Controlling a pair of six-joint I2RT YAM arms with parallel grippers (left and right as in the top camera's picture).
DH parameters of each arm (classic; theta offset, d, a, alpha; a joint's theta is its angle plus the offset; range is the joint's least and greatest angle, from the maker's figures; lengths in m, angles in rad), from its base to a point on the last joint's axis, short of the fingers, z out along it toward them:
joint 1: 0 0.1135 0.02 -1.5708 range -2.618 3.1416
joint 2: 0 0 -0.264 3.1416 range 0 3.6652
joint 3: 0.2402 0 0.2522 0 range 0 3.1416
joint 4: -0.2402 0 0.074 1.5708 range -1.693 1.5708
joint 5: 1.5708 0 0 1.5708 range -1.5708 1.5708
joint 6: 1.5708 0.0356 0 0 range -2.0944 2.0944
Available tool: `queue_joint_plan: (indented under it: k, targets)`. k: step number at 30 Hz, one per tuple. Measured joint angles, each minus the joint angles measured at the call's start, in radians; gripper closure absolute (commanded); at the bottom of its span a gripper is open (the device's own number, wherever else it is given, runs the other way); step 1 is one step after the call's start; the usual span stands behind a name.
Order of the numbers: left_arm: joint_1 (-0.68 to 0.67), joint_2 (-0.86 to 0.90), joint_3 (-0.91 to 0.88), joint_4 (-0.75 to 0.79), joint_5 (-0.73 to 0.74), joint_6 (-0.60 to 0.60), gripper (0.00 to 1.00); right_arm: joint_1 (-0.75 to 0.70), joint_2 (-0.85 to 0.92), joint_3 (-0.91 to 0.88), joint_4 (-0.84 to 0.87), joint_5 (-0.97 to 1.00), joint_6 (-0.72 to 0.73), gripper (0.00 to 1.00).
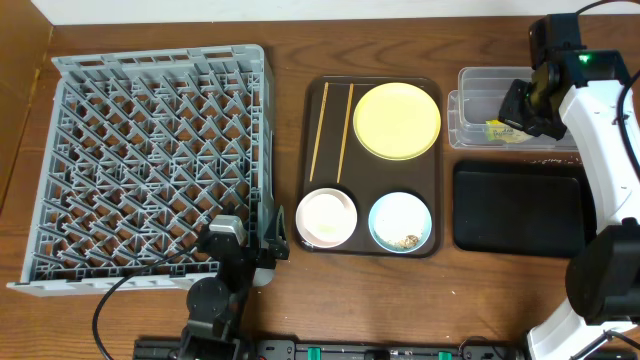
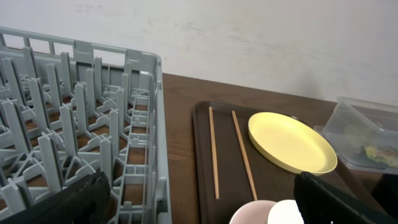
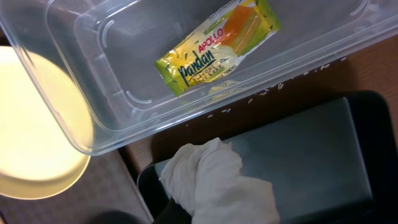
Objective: Sort waste into correct bins and load items into the dishwasher
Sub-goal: 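Carry the tissue to the clear bin and release it, then grasp the rim of the blue bowl with the right gripper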
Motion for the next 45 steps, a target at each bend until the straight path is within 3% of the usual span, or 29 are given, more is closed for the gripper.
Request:
queue_joint_plan:
  k: [2, 4, 5, 8, 11, 19, 22, 27, 32, 36, 45]
  targets:
    - [0.0, 0.0, 0.0, 0.0, 0.0, 0.0, 0.04, 0.0, 0.0, -0.001, 0.001, 0.001, 0.006, 0.98]
    - [0.0, 0.0, 0.0, 0.0, 0.0, 0.0, 0.05, 0.0, 0.0, -0.003, 0.008, 0.005, 0.011, 0.91]
    - [0.0, 0.0, 0.0, 0.0, 0.0, 0.0, 0.05, 0.0, 0.0, -0.005, 0.021, 0.011, 0.018, 0.82]
    - [0.0, 0.0, 0.0, 0.0, 0.0, 0.0, 0.05, -0.001, 0.0, -0.023, 0.072, 0.035, 0.043, 0.43]
    - [0.0, 0.0, 0.0, 0.0, 0.0, 0.0, 0.05, -0.002, 0.0, -0.04, 0.135, 0.052, 0.05, 0.26]
    - [0.0, 0.0, 0.0, 0.0, 0.0, 0.0, 0.05, -0.018, 0.0, -0.046, 0.286, 0.064, -0.046, 0.28]
    - [0.0, 0.0, 0.0, 0.0, 0.0, 0.0, 0.05, -0.027, 0.0, -0.046, 0.297, 0.058, -0.068, 0.41]
    - [0.0, 0.0, 0.0, 0.0, 0.0, 0.0, 0.05, -0.028, 0.0, -0.046, 0.293, -0.085, -0.119, 0.34]
    - [0.0, 0.0, 0.0, 0.0, 0.0, 0.0, 0.05, -0.027, 0.0, -0.047, 0.268, -0.332, -0.172, 0.4]
    - [0.0, 0.0, 0.0, 0.0, 0.0, 0.0, 0.05, -0.002, 0.0, -0.047, 0.231, -0.48, -0.23, 0.39]
    - [0.0, 0.0, 0.0, 0.0, 0.0, 0.0, 0.05, 0.224, 0.0, -0.047, 0.076, -0.439, -0.301, 0.33]
